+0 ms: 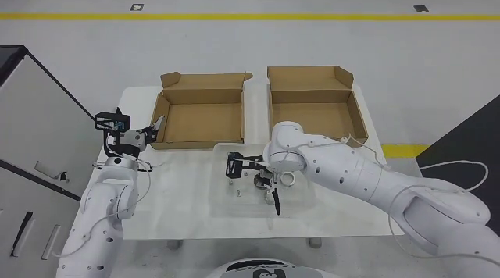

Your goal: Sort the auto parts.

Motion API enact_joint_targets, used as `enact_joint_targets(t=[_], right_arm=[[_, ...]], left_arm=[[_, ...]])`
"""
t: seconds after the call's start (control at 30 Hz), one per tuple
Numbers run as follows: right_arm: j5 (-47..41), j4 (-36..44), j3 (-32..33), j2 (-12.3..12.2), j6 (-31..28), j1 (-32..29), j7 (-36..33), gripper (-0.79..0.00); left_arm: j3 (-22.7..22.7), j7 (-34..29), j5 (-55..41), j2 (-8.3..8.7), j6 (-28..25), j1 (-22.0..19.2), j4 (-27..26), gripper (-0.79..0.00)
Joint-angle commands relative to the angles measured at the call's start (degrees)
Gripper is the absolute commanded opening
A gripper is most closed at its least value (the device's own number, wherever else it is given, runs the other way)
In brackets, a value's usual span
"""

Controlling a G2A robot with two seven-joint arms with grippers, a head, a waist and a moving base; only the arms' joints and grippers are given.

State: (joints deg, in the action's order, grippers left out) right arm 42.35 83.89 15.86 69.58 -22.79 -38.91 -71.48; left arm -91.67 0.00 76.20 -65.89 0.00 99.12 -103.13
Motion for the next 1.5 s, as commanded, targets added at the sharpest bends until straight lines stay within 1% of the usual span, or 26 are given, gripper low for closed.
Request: enact_joint_targets(t=[0.0,0.3,0.77,0.83,0.87,0.9,0.93,0.97,1.23,1.47], right_arm=[[-0.02,-0.15,0.17,0.07,-0.11,-0.17,-0.17,-0.416],[0.15,-0.79,0.79,0.40,-0.71,-0.85,-0.68,-0.437],[0.54,-1.69,1.49,0.98,-1.31,-1.60,-1.62,-0.440],[0.74,-1.85,1.53,1.08,-1.31,-1.70,-1.72,-0.465],[0.80,-1.90,1.55,1.13,-1.38,-1.74,-1.78,-0.493],[0.82,-1.99,1.59,1.19,-1.40,-1.77,-1.82,-0.610],[0.80,-2.06,1.64,1.24,-1.42,-1.80,-1.90,-0.770],[0.90,-2.09,1.69,1.29,-1.36,-1.81,-1.98,-0.785],[1.93,-0.84,2.30,1.33,-0.54,-2.31,-2.82,-0.785],[1.79,1.30,3.73,0.84,0.16,-2.88,-4.05,-0.785]], left_arm=[[0.00,0.00,0.00,0.00,0.00,0.00,0.00,0.000],[0.00,0.00,0.00,0.00,0.00,0.00,0.00,0.000],[0.00,0.00,0.00,0.00,0.00,0.00,0.00,0.000],[0.00,0.00,0.00,0.00,0.00,0.00,0.00,0.000],[0.00,0.00,0.00,0.00,0.00,0.00,0.00,0.000],[0.00,0.00,0.00,0.00,0.00,0.00,0.00,0.000],[0.00,0.00,0.00,0.00,0.00,0.00,0.00,0.000],[0.00,0.00,0.00,0.00,0.00,0.00,0.00,0.000],[0.00,0.00,0.00,0.00,0.00,0.00,0.00,0.000],[0.00,0.00,0.00,0.00,0.00,0.00,0.00,0.000]])
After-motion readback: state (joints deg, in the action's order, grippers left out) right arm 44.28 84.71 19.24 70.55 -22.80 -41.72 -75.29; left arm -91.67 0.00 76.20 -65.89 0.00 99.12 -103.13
